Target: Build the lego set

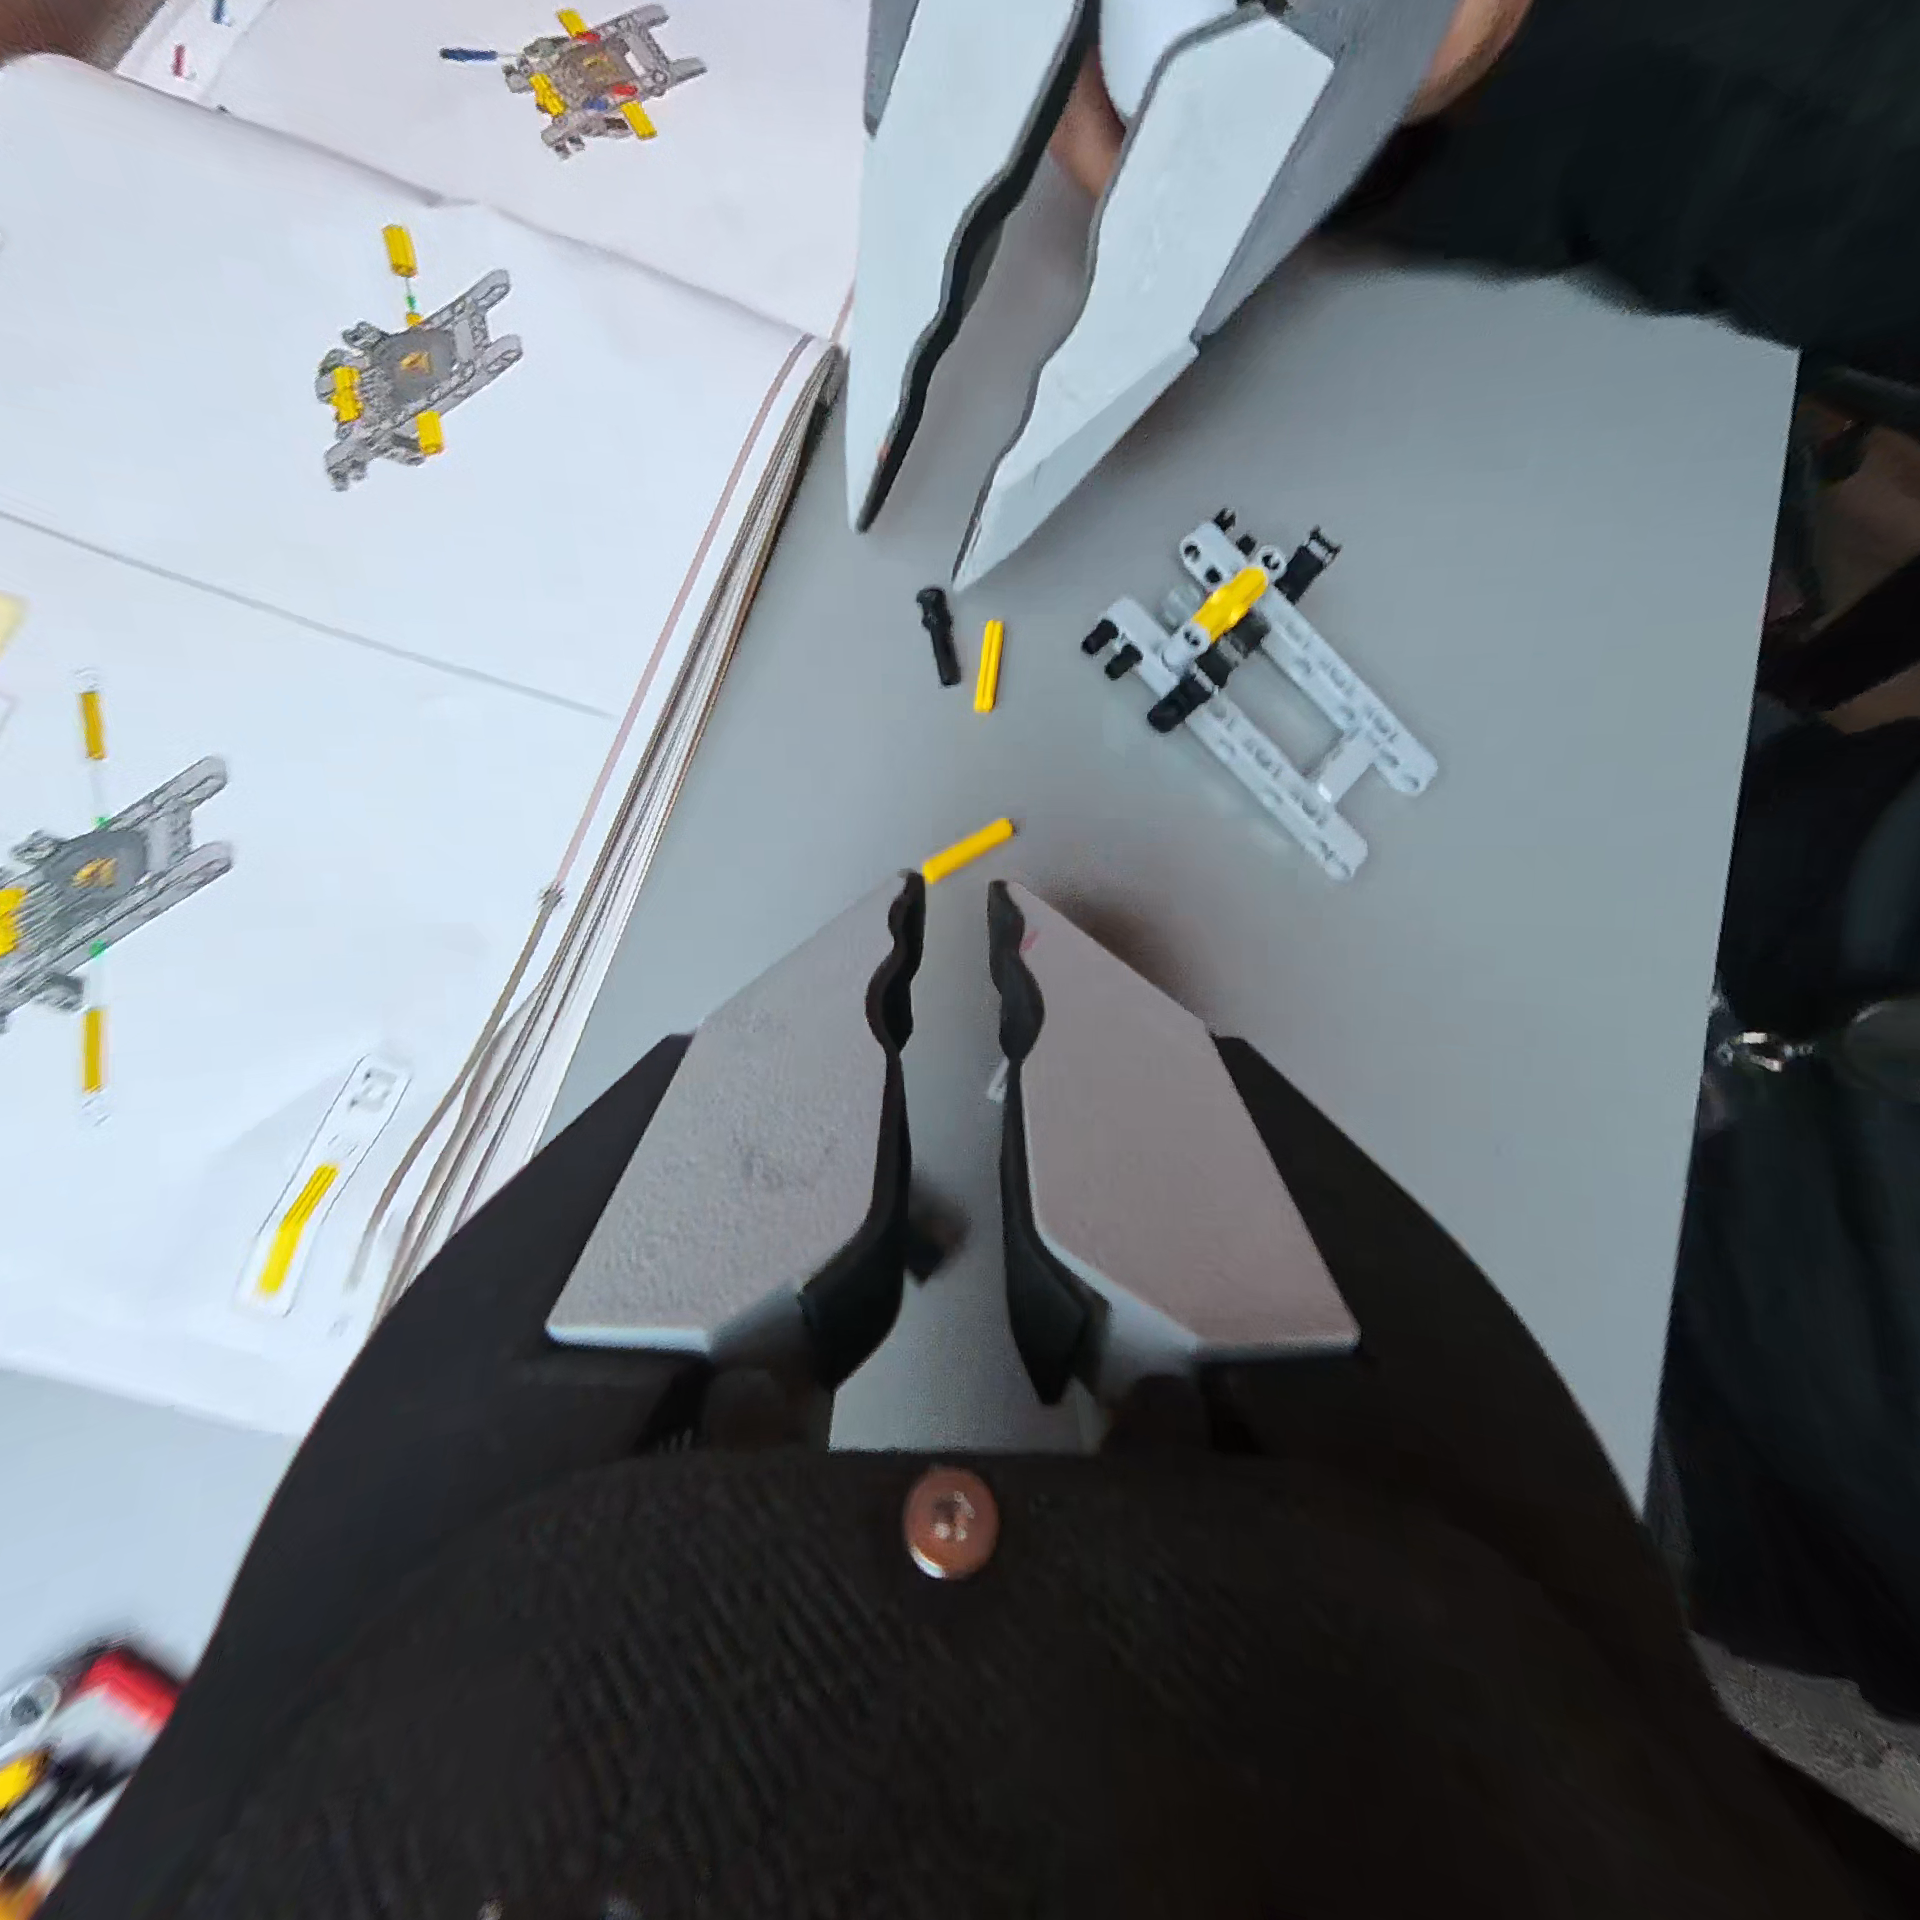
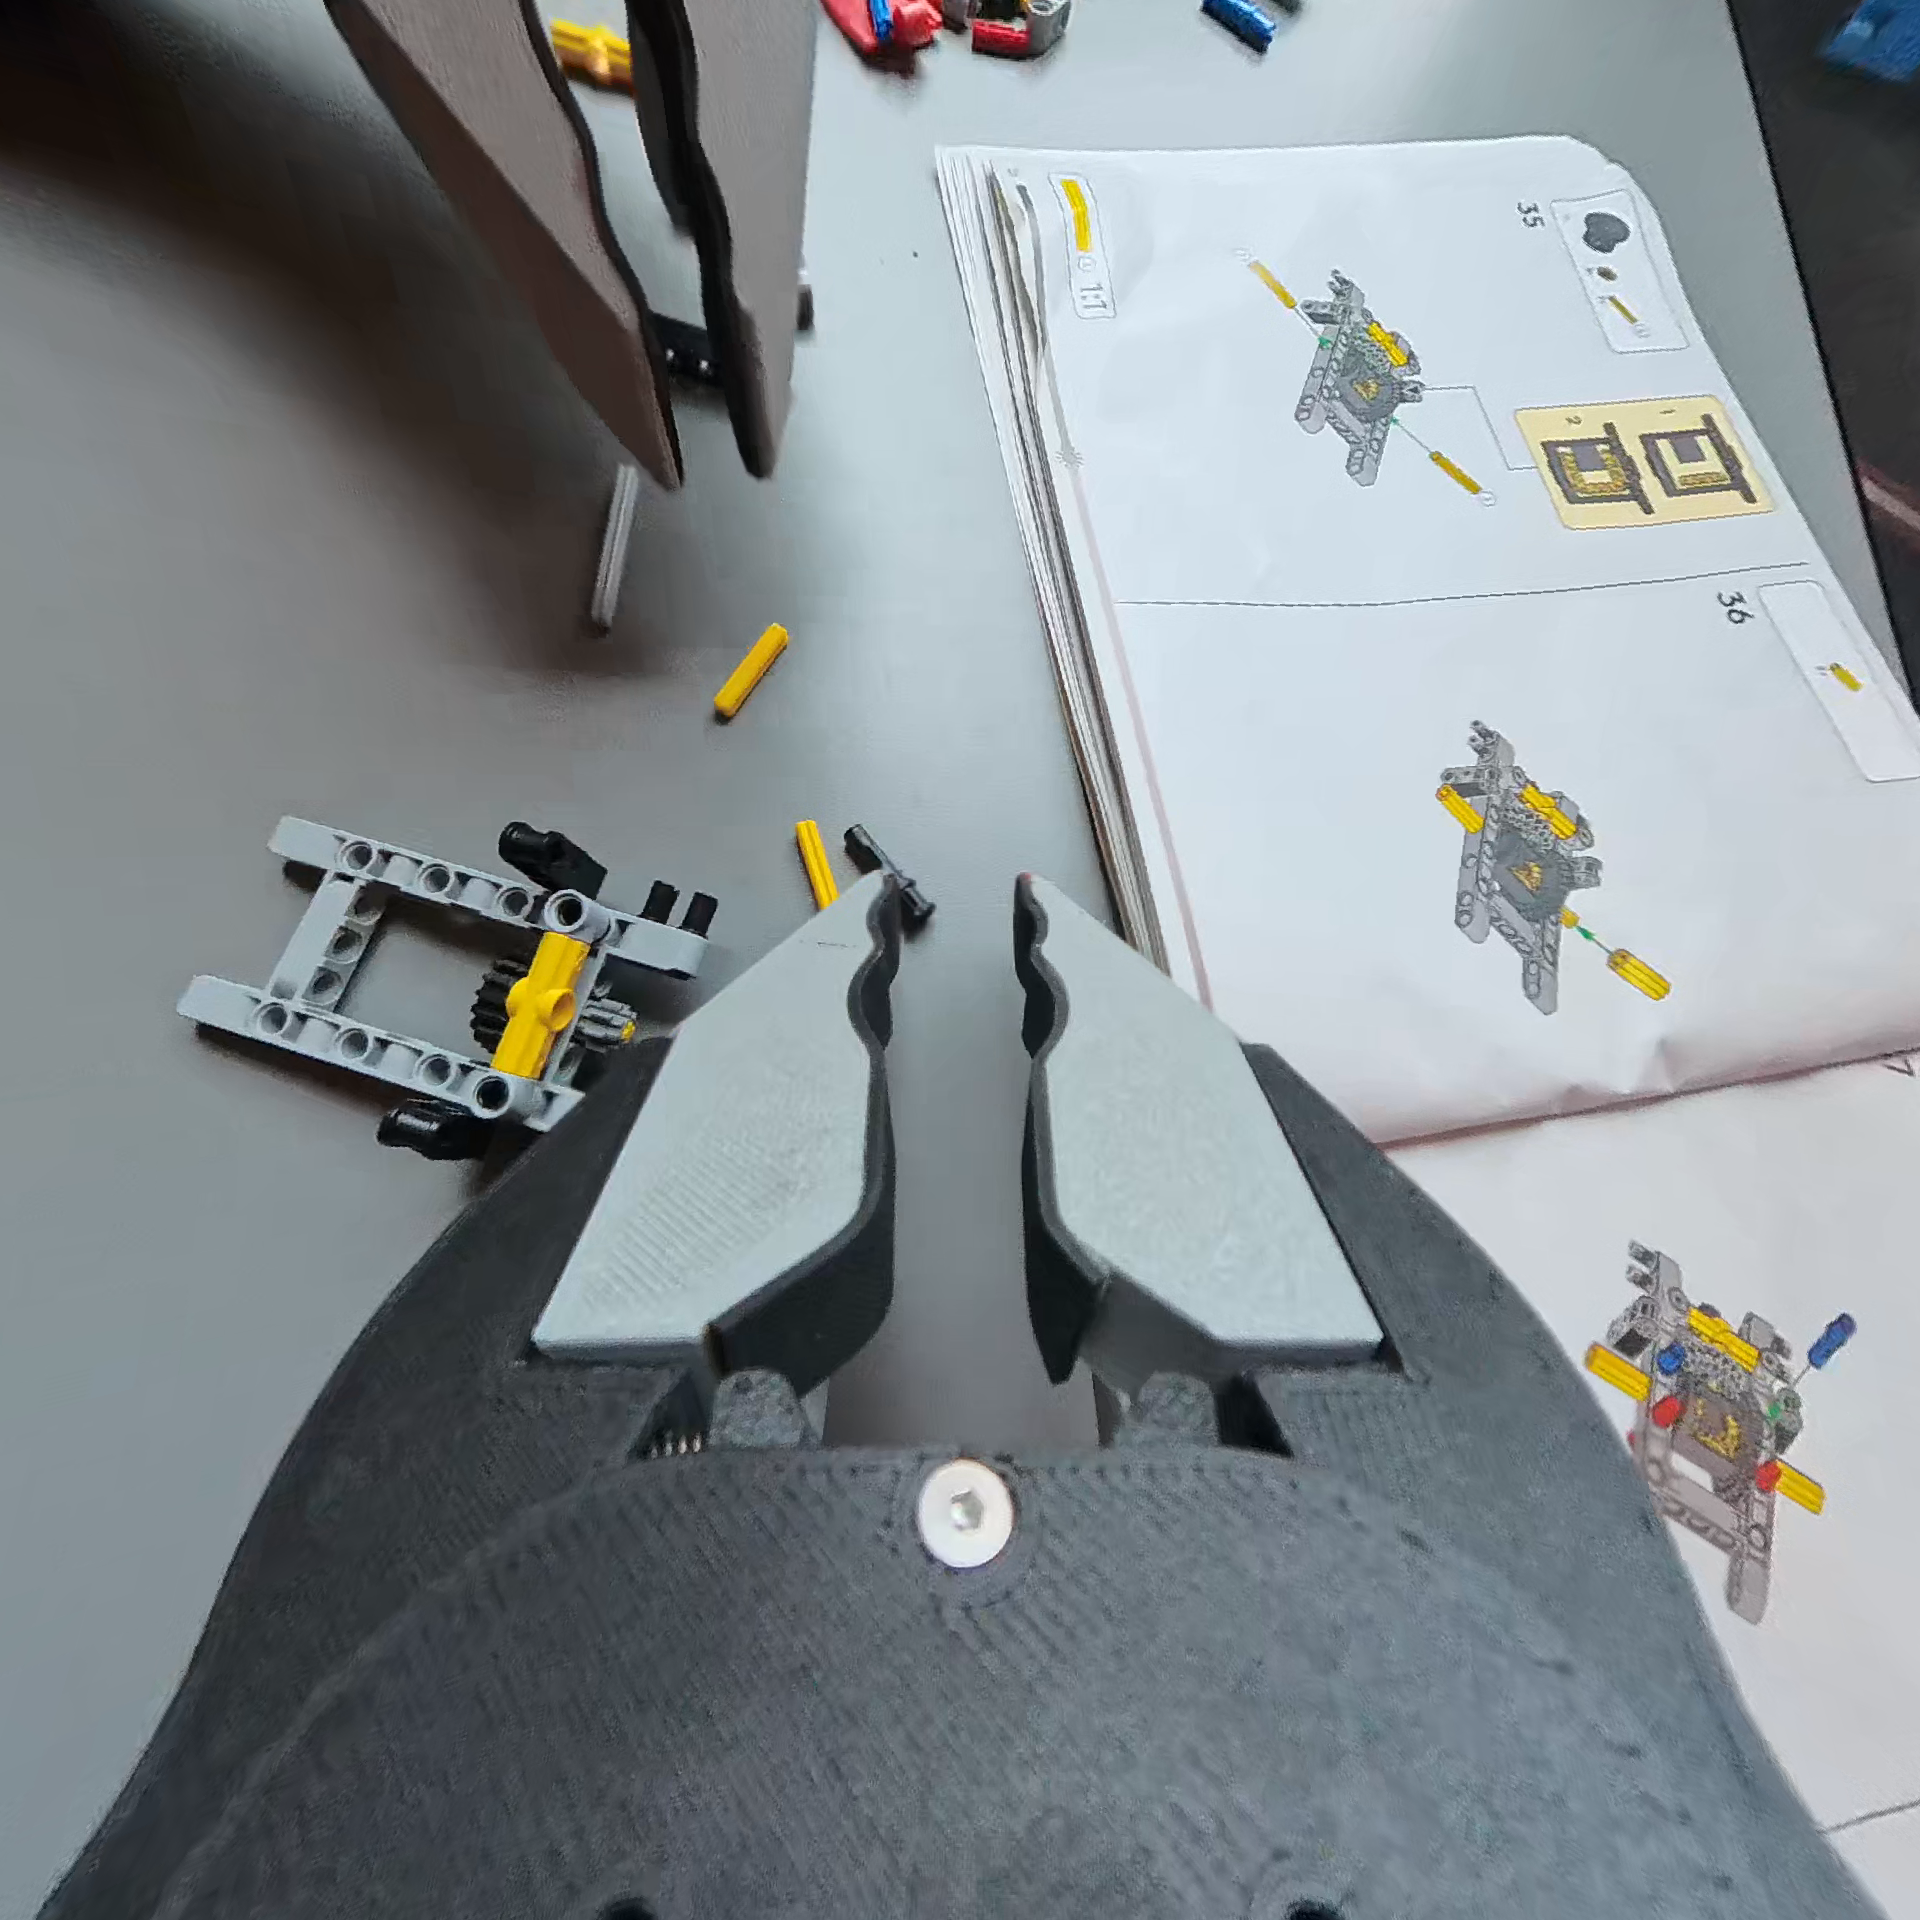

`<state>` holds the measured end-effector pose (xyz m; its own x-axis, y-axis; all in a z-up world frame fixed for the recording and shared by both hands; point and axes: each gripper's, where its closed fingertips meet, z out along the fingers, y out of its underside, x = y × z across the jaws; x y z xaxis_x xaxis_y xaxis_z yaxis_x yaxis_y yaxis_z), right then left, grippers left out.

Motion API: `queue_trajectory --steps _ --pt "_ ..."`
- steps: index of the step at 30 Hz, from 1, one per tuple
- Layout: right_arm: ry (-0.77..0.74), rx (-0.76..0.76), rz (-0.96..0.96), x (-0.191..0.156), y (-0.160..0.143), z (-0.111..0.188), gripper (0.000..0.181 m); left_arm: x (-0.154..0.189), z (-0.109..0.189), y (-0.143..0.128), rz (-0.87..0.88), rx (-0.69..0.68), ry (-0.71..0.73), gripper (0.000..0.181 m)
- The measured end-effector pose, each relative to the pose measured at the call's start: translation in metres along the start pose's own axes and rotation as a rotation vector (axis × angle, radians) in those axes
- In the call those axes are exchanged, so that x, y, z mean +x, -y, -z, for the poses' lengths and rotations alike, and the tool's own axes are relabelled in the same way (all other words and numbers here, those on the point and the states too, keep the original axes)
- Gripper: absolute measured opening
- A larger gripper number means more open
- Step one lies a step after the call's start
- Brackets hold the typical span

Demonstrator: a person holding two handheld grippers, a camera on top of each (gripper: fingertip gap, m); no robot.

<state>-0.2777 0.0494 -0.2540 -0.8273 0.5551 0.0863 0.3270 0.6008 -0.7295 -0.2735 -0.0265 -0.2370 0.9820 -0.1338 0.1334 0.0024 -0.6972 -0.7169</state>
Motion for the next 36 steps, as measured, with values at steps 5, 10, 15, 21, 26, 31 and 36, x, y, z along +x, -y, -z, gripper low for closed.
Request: queue_trajectory --steps 5,10,15,21,26,31,36 --pt "0.020 -0.023 0.006 0.001 -0.007 -0.006 0.019 0.007 0.024 -0.019 -0.022 -0.035 -0.015 0.013" --pt "0.059 -0.020 0.019 -0.005 -0.006 -0.013 0.018 0.019 0.003 -0.032 -0.057 -0.097 -0.044 0.011" --pt "0.073 -0.009 0.037 -0.008 -0.005 -0.014 0.011 0.019 -0.007 -0.039 -0.059 -0.132 -0.041 0.001" --pt "0.096 0.014 0.031 -0.007 -0.003 -0.012 0.015 0.000 0.008 -0.050 -0.025 -0.165 0.066 0.001" --pt "0.097 -0.008 0.043 -0.005 -0.001 -0.019 0.013 -0.028 0.025 -0.060 0.044 -0.187 0.197 0.001" --pt "0.131 0.002 0.032 -0.009 0.003 -0.021 0.013 -0.026 0.036 -0.059 0.031 -0.160 0.193 0.002" --pt "0.132 0.016 0.020 -0.007 0.002 -0.017 0.015 -0.036 0.070 -0.045 0.071 -0.037 0.223 0.003"
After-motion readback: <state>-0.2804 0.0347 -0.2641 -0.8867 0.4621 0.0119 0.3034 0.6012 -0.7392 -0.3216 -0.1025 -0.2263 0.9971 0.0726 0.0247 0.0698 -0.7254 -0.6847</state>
